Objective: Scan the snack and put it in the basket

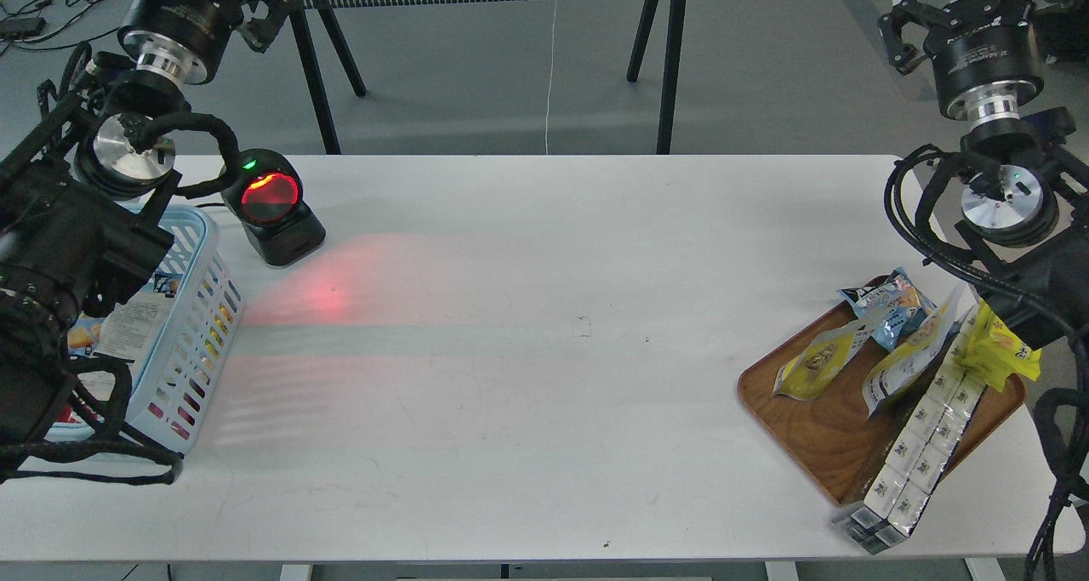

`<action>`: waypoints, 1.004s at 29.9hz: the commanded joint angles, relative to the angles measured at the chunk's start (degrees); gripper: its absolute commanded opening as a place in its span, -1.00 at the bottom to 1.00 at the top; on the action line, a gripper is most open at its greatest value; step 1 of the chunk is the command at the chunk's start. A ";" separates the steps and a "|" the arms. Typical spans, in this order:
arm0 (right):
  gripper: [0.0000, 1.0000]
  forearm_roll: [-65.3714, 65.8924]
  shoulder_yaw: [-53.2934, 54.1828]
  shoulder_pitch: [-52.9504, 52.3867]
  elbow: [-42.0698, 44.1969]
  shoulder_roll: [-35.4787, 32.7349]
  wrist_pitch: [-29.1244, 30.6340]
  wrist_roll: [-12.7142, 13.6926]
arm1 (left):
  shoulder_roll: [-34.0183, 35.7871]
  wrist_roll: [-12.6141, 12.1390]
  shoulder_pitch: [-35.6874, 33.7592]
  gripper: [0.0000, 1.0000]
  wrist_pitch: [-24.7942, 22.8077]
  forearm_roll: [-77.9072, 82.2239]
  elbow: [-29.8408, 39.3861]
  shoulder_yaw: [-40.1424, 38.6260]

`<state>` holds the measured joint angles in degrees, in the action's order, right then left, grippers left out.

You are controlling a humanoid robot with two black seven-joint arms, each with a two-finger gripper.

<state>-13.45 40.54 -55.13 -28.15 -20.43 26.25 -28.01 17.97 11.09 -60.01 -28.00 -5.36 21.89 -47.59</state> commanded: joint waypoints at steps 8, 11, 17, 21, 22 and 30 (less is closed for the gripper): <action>0.99 0.97 -0.82 -0.86 -1.81 -1.63 0.21 0.01 | 0.14 -0.19 -0.90 1.00 0.00 0.00 0.00 0.04; 0.99 4.99 -0.99 -3.75 -5.23 -6.98 0.21 0.01 | 0.22 -0.10 -1.07 1.00 0.00 0.00 0.00 0.04; 0.99 20.29 -8.62 -10.95 -14.72 -13.48 0.47 0.01 | 0.05 -0.45 -1.87 1.00 0.00 0.00 0.35 0.04; 0.99 22.50 -15.21 -16.13 -21.84 -19.20 1.75 0.01 | -0.13 -0.54 -1.95 1.00 0.00 0.09 0.44 0.04; 0.99 23.90 -17.75 -18.85 -22.99 -20.00 1.75 0.01 | -0.04 -0.54 -1.95 1.00 0.00 0.09 0.44 0.04; 0.98 42.16 -38.76 -36.61 -31.69 -20.80 1.75 0.01 | 1.36 -0.54 -1.43 1.00 0.00 0.09 0.53 0.13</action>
<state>20.00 8.78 -85.63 -56.37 -41.25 28.02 -28.00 18.54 10.54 -61.58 -28.00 -5.28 22.40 -47.46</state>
